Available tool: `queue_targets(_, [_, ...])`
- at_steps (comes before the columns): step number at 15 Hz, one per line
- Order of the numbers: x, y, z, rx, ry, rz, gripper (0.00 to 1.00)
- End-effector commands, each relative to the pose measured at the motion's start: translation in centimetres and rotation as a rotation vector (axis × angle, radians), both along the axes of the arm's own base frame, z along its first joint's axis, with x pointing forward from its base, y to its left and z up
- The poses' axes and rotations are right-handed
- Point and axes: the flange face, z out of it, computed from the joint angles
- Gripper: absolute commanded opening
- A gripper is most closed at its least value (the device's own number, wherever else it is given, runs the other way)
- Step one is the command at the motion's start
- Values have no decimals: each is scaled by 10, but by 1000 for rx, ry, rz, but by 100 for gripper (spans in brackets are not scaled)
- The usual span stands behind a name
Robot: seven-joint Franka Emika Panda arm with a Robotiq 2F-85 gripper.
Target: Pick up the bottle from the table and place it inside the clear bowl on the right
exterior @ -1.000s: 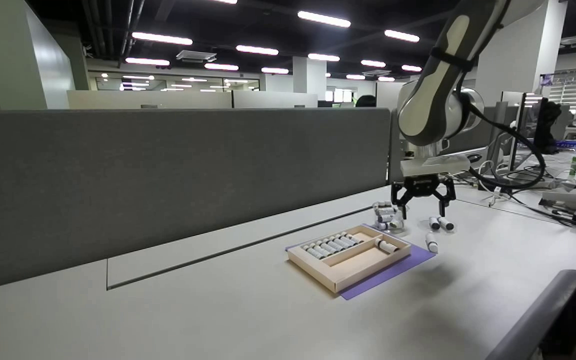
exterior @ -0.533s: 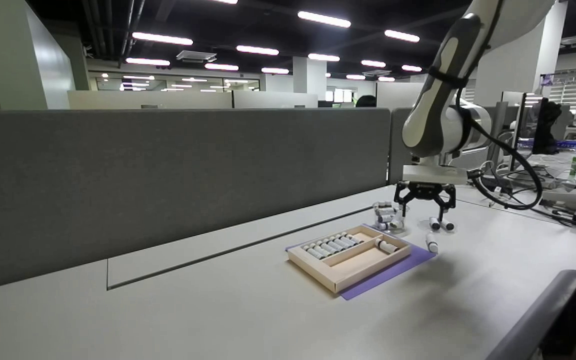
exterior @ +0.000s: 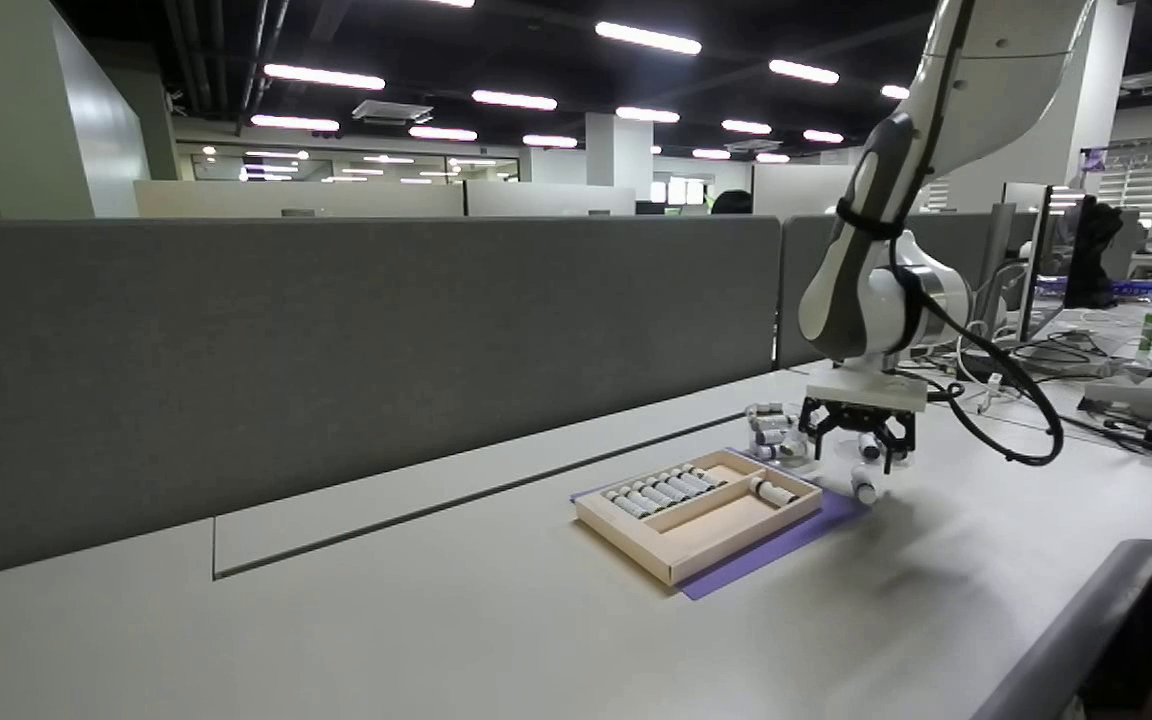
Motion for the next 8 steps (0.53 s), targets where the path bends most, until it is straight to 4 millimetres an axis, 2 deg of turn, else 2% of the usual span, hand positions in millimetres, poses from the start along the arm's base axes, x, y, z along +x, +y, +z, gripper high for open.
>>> queue_targets(1, [15, -2, -12, 16, 3, -4, 100])
queue_targets(2, [16, -1, -15, 16, 8, 2, 75])
queue_targets(3, [18, -1, -17, 17, 14, 0, 75])
queue_targets(8, [25, -5, -20, 64, 81, -12, 36])
